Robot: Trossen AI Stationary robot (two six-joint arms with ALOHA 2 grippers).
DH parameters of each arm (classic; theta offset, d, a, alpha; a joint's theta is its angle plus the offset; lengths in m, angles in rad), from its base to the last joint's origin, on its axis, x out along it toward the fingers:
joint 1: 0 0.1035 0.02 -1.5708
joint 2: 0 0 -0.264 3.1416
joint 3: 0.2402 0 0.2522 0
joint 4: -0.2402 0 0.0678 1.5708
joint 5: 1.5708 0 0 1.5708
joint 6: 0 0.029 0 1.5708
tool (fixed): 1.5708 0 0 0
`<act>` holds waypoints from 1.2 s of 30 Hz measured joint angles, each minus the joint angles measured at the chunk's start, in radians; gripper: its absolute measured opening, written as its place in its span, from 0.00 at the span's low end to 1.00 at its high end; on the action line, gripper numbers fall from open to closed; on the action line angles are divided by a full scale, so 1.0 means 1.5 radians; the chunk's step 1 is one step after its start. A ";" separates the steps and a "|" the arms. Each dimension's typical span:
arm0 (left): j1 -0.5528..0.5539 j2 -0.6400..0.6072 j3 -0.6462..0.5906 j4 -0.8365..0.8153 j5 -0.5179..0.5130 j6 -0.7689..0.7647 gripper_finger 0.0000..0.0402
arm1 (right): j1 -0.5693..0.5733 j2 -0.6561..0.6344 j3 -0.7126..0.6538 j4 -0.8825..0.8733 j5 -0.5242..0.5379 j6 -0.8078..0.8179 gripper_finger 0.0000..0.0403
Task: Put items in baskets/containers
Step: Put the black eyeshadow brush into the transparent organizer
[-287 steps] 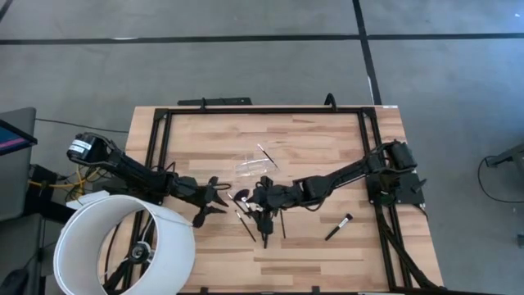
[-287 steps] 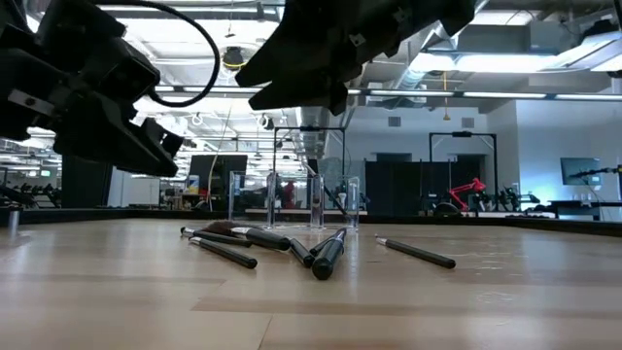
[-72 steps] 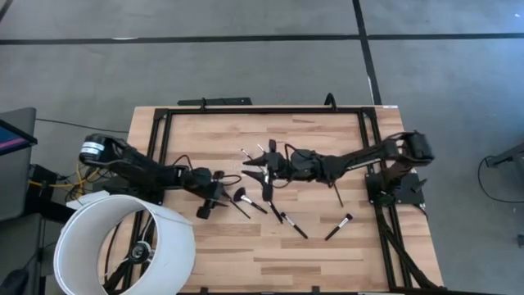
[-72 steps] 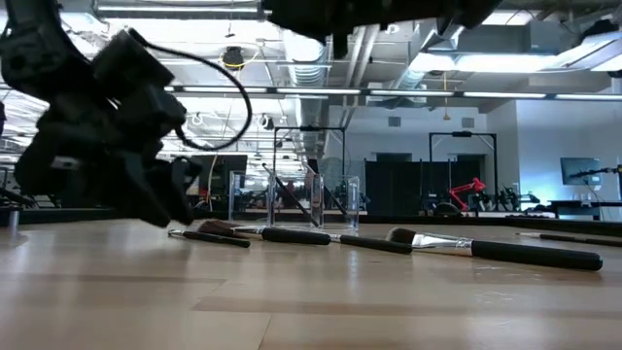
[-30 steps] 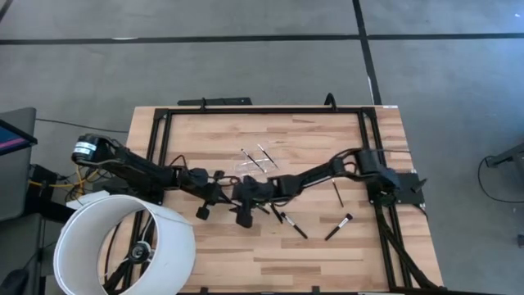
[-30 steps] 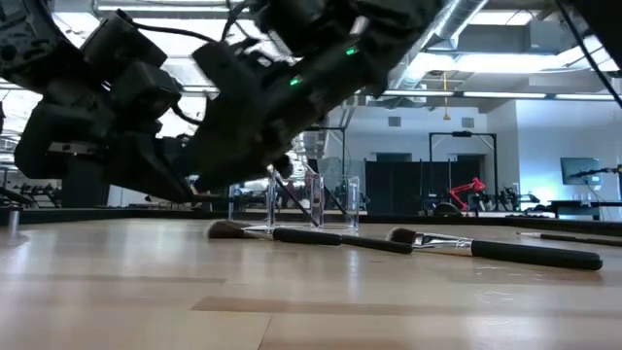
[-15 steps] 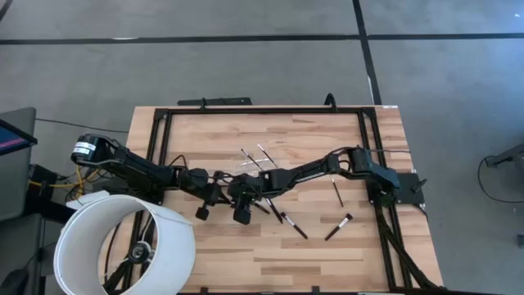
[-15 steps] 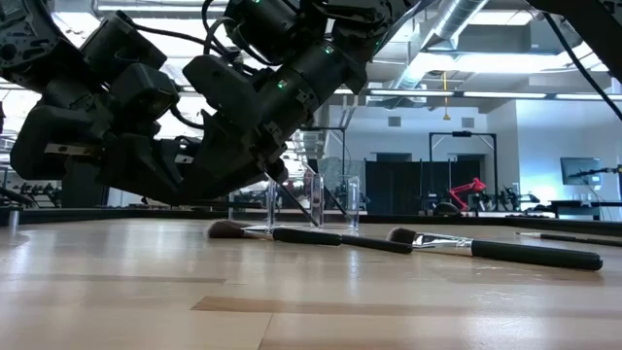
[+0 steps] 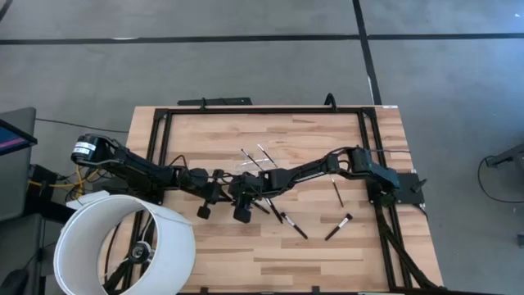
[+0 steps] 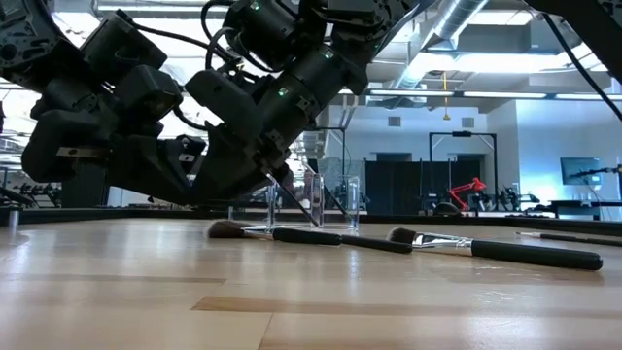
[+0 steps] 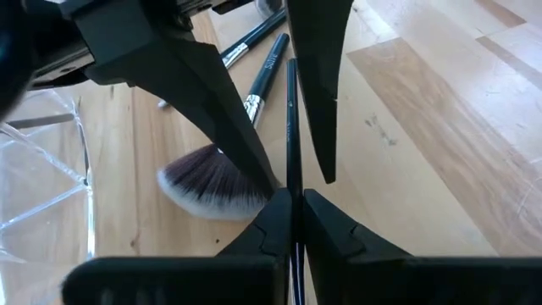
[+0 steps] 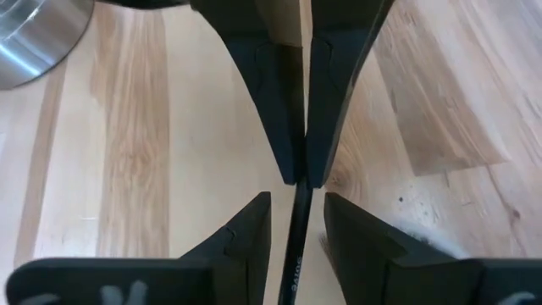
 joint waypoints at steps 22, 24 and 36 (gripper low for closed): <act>0.000 -0.001 0.000 -0.001 -0.011 -0.005 0.05 | -0.010 0.002 -0.002 -0.012 -0.001 -0.021 0.03; 0.001 -0.001 0.000 0.000 -0.011 -0.005 0.05 | -0.012 0.002 -0.002 -0.012 -0.001 -0.024 0.04; 0.000 -0.014 0.001 0.007 -0.021 -0.001 0.22 | -0.018 -0.013 -0.001 -0.050 0.012 -0.025 0.04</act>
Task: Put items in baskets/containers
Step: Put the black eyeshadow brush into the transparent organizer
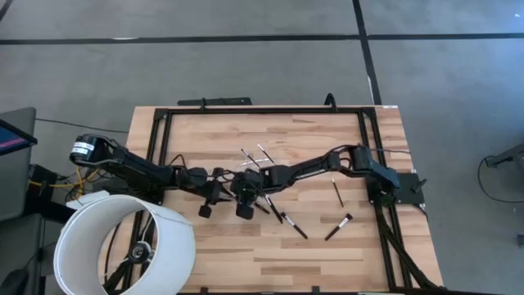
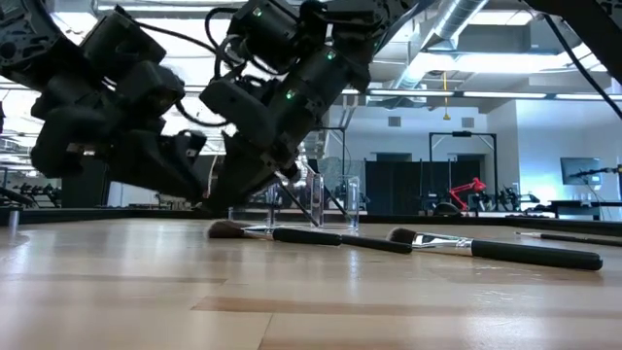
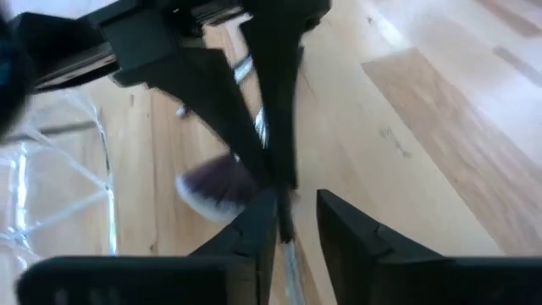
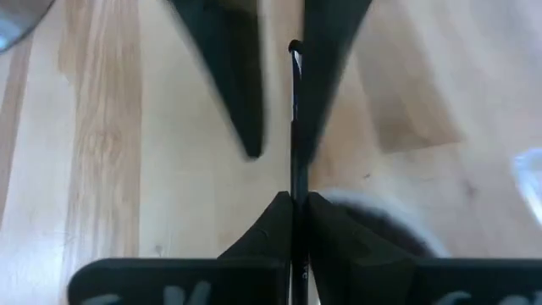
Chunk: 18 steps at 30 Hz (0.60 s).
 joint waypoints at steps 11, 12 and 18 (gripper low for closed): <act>0.000 -0.173 -0.016 -0.005 -0.043 -0.064 0.26 | 0.011 -0.151 0.000 -0.188 0.277 0.032 0.04; 0.000 -0.188 -0.021 -0.005 -0.043 -0.067 0.26 | 0.015 -0.168 0.000 -0.206 0.316 0.036 0.04; 0.001 -0.248 -0.056 -0.007 -0.046 -0.068 0.26 | 0.043 -0.249 -0.024 -0.176 0.563 0.035 0.02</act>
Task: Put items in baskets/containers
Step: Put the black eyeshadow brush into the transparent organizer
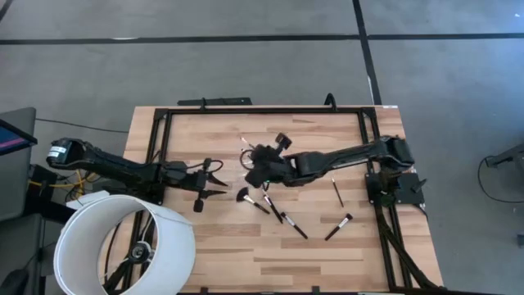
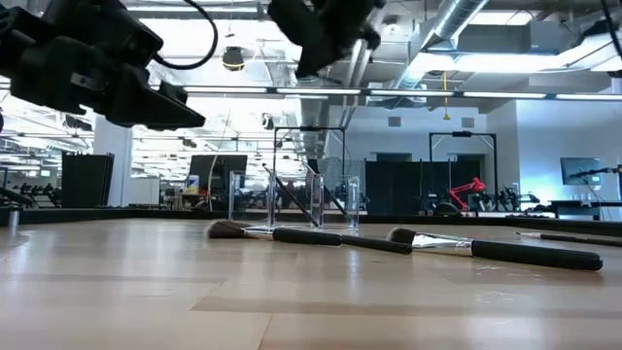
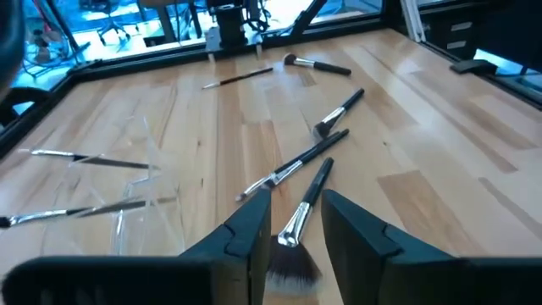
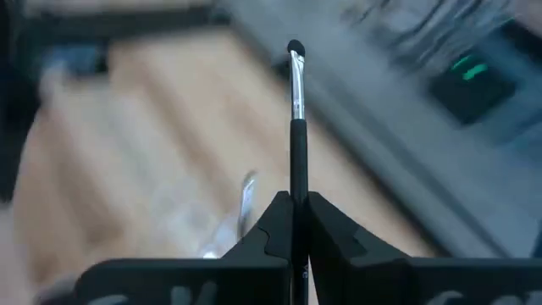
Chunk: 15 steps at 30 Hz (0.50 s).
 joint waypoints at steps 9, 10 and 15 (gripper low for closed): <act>0.001 0.005 -0.013 -0.001 -0.010 -0.003 0.26 | -0.042 0.011 -0.223 0.595 -0.144 -0.163 0.02; 0.001 0.005 -0.013 0.001 -0.010 -0.004 0.26 | -0.055 0.015 -0.257 0.656 -0.165 -0.156 0.02; 0.001 0.013 -0.014 0.003 -0.010 -0.004 0.26 | -0.110 0.104 -0.344 1.007 -0.292 -0.127 0.03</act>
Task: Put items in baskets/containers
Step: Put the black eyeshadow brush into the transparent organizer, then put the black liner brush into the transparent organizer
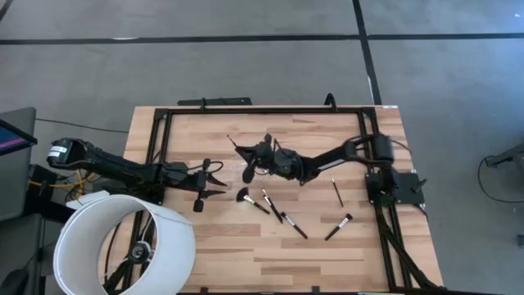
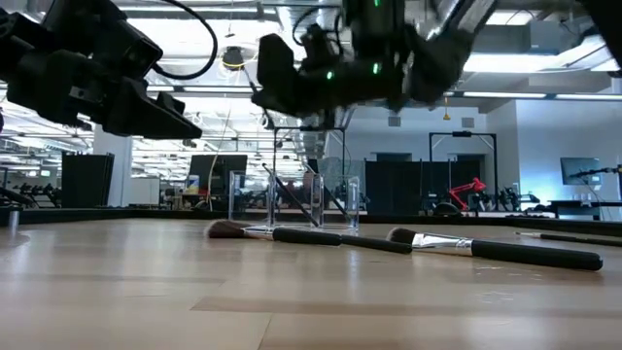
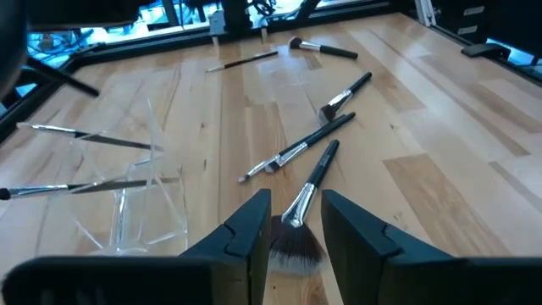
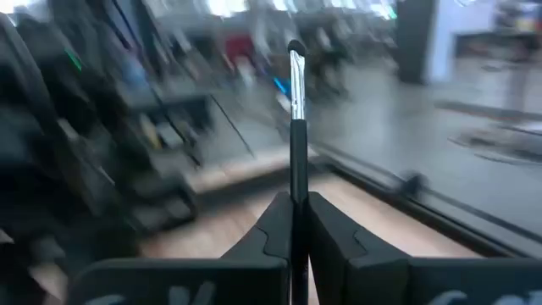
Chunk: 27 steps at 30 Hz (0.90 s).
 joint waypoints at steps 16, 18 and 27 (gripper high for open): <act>0.000 0.000 0.000 -0.003 0.000 -0.001 0.26 | -0.037 0.150 0.068 0.063 -0.128 0.084 0.06; 0.000 0.000 -0.001 -0.003 0.000 -0.001 0.26 | -0.037 0.150 0.073 0.051 -0.128 0.073 0.06; 0.000 0.000 -0.001 -0.003 0.000 -0.001 0.26 | -0.037 0.150 0.105 -0.018 -0.128 0.029 0.16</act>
